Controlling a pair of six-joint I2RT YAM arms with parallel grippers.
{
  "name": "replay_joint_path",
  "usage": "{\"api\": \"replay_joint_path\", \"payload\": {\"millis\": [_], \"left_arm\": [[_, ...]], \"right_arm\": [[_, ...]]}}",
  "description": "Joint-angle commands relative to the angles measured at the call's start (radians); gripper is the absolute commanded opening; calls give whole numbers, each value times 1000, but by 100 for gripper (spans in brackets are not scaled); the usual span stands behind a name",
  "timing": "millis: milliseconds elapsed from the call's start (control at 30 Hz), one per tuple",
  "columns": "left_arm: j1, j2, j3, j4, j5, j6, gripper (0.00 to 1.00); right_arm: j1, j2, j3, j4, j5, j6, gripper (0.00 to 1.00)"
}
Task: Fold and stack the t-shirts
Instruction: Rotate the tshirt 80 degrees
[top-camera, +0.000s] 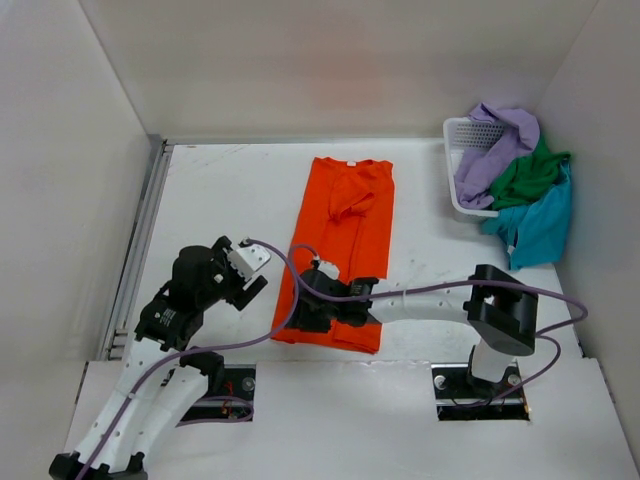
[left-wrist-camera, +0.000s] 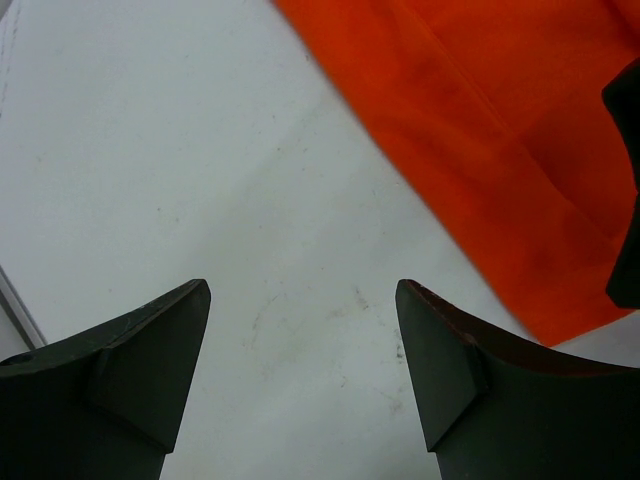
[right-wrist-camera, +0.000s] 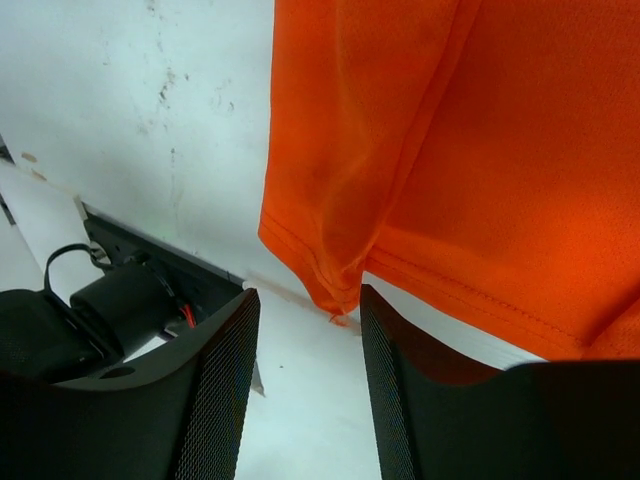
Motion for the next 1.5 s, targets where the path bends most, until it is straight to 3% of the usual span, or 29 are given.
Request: {"api": "replay_joint_path", "payload": {"millis": [0, 300, 567, 900, 1033, 1200, 1267, 1333, 1467], "left_arm": [[-10, -11, 21, 47, 30, -32, 75], [-13, -13, 31, 58, 30, -32, 75], [-50, -8, 25, 57, 26, 3, 75], [-101, 13, 11, 34, 30, 64, 75], [-210, 56, -13, 1, 24, 147, 75], [-371, 104, -73, -83, 3, 365, 73], [-429, 111, -98, -105, -17, 442, 72], [-519, 125, -137, -112, -46, 523, 72], [-601, 200, -165, -83, -42, 566, 70]], "right_arm": [[3, 29, 47, 14, -30, -10, 50], [3, 88, 46, 28, -82, -17, 40], [0, 53, 0, 22, -64, -7, 0], [-2, -136, -127, -15, 1, 42, 0], [0, -89, -138, 11, -35, 45, 0], [-16, -61, -210, 85, -56, 54, 0], [-25, -64, -241, 109, -68, 63, 3], [-31, -67, -273, 172, -93, 65, 20], [-36, -156, -315, 186, -56, 91, 29]]}}
